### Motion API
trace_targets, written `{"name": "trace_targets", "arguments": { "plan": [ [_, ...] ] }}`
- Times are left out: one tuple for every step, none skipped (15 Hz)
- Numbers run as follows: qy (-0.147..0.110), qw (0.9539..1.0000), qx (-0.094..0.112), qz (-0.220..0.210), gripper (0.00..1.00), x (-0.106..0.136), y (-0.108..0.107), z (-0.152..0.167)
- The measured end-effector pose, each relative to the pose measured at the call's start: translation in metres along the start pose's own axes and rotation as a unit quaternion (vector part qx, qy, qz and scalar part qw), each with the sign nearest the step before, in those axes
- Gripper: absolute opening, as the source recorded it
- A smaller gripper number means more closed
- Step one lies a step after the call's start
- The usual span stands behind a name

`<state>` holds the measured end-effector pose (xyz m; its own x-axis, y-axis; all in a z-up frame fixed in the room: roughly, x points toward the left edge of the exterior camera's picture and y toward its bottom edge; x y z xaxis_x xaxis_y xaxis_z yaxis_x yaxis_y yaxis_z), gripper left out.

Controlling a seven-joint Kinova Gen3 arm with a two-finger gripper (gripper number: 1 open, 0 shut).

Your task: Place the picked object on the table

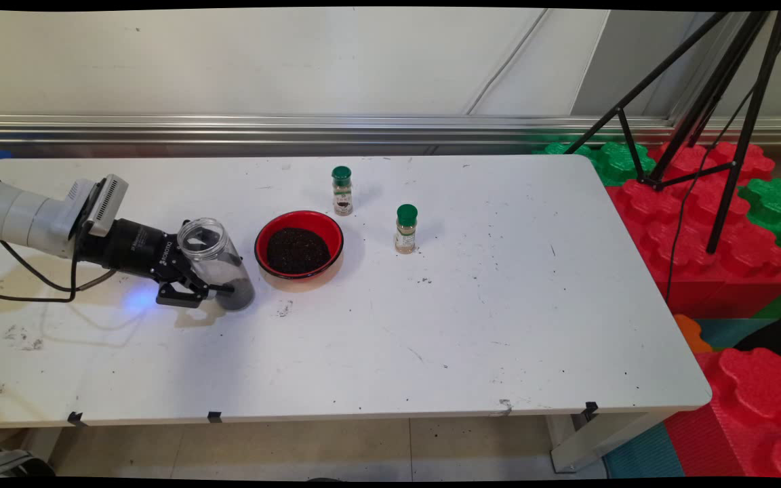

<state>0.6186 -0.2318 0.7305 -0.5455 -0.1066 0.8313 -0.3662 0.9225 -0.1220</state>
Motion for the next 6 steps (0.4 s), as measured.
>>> {"name": "trace_targets", "arguments": {
  "plan": [
    [0.0,1.0,0.0,0.0,0.0,-0.0005,-0.0002,0.0],
    [0.0,1.0,0.001,0.0,0.0,-0.0011,-0.0003,0.0001],
    [0.0,1.0,0.001,0.0,1.0,-0.0016,-0.0004,0.0001],
    [0.0,1.0,0.001,0.0,1.0,-0.002,-0.0004,0.0001],
    [0.0,1.0,0.002,0.0,1.0,-0.0024,-0.0004,0.0001],
    [0.0,1.0,0.002,0.0,1.0,-0.0028,-0.0005,0.0]
  ]
}}
